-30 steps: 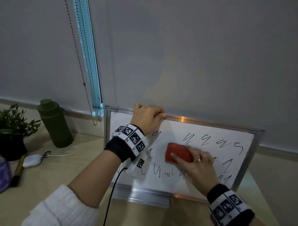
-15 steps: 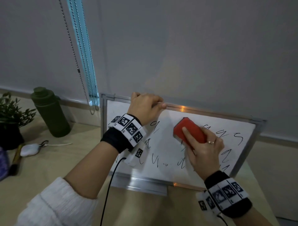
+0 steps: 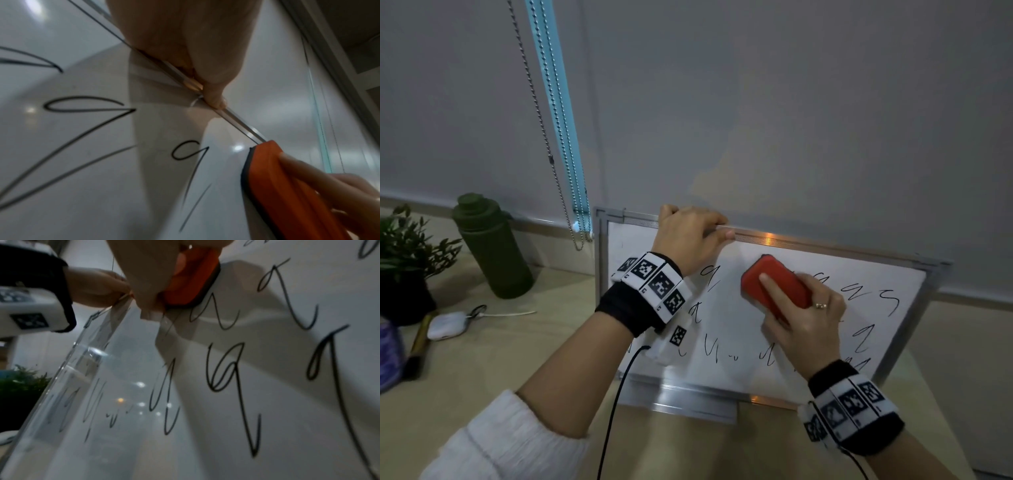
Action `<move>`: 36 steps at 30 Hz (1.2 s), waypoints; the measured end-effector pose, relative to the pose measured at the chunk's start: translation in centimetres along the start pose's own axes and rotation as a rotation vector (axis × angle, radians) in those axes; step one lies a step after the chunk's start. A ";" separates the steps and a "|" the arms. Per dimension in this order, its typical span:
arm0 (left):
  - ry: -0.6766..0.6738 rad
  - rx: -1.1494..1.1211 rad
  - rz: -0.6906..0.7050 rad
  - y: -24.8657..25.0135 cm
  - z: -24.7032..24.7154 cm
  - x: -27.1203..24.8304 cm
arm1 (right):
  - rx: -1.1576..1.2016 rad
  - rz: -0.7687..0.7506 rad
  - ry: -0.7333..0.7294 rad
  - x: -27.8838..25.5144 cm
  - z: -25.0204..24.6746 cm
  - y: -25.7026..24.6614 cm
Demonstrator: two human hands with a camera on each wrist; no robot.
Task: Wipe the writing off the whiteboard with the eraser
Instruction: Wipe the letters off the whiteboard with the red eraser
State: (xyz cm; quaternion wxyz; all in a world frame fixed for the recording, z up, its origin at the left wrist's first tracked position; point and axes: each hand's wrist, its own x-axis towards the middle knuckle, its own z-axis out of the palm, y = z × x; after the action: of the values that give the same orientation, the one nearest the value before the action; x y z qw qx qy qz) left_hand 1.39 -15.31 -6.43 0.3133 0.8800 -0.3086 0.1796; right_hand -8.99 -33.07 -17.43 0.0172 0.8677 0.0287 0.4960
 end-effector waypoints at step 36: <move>-0.002 -0.015 -0.013 -0.1 0.2 0.1 | -0.007 -0.436 -0.357 -7.5 3.3 -3.6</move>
State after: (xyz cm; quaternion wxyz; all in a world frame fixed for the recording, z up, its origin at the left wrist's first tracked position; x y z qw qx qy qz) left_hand 1.62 -15.41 -6.56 0.3206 0.8798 -0.3046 0.1744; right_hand -10.07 -29.94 -25.79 0.1311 0.9147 0.2094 0.3199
